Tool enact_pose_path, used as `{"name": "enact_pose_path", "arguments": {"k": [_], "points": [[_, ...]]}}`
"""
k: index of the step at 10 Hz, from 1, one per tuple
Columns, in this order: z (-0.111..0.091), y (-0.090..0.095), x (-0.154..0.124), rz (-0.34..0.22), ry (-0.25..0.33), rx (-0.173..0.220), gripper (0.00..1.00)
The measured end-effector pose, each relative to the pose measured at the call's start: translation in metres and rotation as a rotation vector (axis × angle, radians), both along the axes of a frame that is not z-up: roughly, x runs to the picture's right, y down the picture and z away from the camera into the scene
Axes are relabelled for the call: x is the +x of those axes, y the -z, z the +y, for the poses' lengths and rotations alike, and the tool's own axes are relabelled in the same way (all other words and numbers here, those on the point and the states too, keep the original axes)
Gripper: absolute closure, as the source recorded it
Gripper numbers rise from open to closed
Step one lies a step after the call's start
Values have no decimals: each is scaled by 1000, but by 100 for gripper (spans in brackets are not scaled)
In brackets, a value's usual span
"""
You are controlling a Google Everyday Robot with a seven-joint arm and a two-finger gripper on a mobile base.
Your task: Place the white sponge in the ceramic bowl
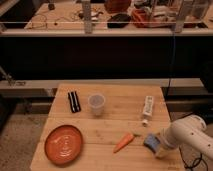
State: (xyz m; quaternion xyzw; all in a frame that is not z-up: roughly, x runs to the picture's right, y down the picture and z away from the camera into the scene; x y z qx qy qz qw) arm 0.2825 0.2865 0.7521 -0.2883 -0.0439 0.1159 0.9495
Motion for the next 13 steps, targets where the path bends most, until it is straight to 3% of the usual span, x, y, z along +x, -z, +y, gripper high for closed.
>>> {"name": "enact_pose_path", "arguments": {"k": [10,13], "points": [[-6,10,-8,0,16,5,100],[-16,21,-21,-3,30,10,100]]}}
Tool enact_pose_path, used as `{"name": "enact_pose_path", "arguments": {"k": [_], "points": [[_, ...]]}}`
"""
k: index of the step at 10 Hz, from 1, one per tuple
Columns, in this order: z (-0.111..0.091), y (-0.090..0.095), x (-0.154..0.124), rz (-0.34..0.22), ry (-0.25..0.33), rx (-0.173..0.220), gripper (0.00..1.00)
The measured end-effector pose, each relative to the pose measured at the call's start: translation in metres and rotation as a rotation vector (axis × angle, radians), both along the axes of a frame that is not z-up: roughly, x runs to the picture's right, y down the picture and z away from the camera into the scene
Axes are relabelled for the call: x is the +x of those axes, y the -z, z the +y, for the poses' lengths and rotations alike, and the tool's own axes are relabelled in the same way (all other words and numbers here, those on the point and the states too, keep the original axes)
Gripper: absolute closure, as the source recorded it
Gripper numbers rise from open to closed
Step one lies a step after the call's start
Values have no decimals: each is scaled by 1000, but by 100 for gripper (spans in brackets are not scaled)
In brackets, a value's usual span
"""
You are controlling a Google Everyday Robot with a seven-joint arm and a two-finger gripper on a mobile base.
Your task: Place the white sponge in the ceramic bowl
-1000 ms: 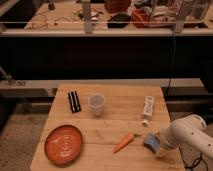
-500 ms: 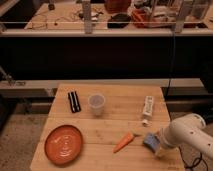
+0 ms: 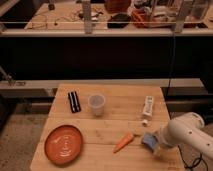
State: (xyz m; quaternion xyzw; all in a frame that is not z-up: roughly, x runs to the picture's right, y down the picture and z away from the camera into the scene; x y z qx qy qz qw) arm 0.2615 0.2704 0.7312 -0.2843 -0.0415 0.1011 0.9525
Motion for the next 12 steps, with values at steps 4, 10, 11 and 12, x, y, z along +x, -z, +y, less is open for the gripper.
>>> {"name": "enact_pose_path", "arguments": {"k": [4,10,11,12], "points": [[-10,10,-12,-8,27,8,100],[-26,22,-38,-32,72,23,100],[-31,26,-50,-41,85,30,100],[-34,28,-61,-45,90,33,100]]}}
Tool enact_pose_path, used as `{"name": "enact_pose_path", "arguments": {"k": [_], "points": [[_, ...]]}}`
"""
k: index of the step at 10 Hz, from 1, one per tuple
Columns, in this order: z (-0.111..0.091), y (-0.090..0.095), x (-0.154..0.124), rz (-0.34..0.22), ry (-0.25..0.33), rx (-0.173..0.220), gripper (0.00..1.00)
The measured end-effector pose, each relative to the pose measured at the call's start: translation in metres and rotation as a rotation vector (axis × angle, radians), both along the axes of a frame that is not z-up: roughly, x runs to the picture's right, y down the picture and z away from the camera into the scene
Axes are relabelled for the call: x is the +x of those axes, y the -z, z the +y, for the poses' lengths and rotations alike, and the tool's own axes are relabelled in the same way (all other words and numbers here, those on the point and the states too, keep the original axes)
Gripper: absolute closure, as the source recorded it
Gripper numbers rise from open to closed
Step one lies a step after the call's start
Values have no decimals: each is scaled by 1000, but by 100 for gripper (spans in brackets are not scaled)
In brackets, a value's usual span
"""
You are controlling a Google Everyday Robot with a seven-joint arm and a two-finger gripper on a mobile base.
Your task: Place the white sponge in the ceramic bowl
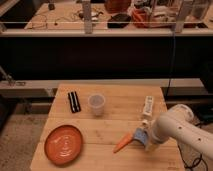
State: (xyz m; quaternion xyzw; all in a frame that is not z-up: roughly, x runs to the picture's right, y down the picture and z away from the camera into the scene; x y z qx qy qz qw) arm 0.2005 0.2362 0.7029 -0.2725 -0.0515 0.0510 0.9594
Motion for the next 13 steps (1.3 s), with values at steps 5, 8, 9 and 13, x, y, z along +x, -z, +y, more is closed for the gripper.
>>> {"name": "enact_pose_path", "arguments": {"k": [5,8,9,13], "points": [[-24,17,-57,-37,69,30,100],[-29,16,-96,-66,95,40,100],[-31,14,-103,-77,102,44,100],[-40,12,-115,-98,100,61,100]]}}
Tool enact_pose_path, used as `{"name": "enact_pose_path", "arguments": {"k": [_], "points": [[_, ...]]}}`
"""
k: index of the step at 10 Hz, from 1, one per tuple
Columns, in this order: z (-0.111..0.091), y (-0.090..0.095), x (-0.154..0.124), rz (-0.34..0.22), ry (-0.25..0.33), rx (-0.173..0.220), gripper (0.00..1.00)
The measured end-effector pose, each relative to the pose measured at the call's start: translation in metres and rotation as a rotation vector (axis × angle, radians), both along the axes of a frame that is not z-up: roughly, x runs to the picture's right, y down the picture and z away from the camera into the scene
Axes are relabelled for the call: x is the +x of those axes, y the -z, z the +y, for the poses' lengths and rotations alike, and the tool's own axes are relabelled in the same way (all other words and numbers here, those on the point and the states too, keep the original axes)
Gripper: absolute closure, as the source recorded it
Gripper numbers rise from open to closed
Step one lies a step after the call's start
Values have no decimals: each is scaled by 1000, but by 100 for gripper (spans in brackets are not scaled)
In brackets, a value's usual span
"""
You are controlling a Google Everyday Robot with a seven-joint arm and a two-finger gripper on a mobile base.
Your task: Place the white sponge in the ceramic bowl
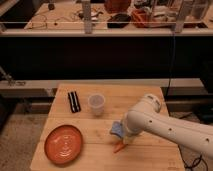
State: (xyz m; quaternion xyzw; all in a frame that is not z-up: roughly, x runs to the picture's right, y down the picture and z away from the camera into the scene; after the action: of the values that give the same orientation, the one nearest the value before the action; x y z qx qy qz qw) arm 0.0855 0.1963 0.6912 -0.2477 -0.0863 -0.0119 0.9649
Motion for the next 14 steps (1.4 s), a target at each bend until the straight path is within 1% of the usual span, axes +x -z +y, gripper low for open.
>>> {"name": "enact_pose_path", "arguments": {"k": [1,2,3,6,9,10,11,14], "points": [[-1,1,-11,-8,5,0,100],[-3,2,-27,-22,15,3,100],[-5,2,-37,-31,23,5,100],[-8,2,-46,-40,35,8,100],[-14,0,-63,-51,44,6,100],[-15,-2,-73,-55,49,6,100],[-15,-2,-83,-62,53,4,100],[-14,1,-99,-75,67,5,100]]}}
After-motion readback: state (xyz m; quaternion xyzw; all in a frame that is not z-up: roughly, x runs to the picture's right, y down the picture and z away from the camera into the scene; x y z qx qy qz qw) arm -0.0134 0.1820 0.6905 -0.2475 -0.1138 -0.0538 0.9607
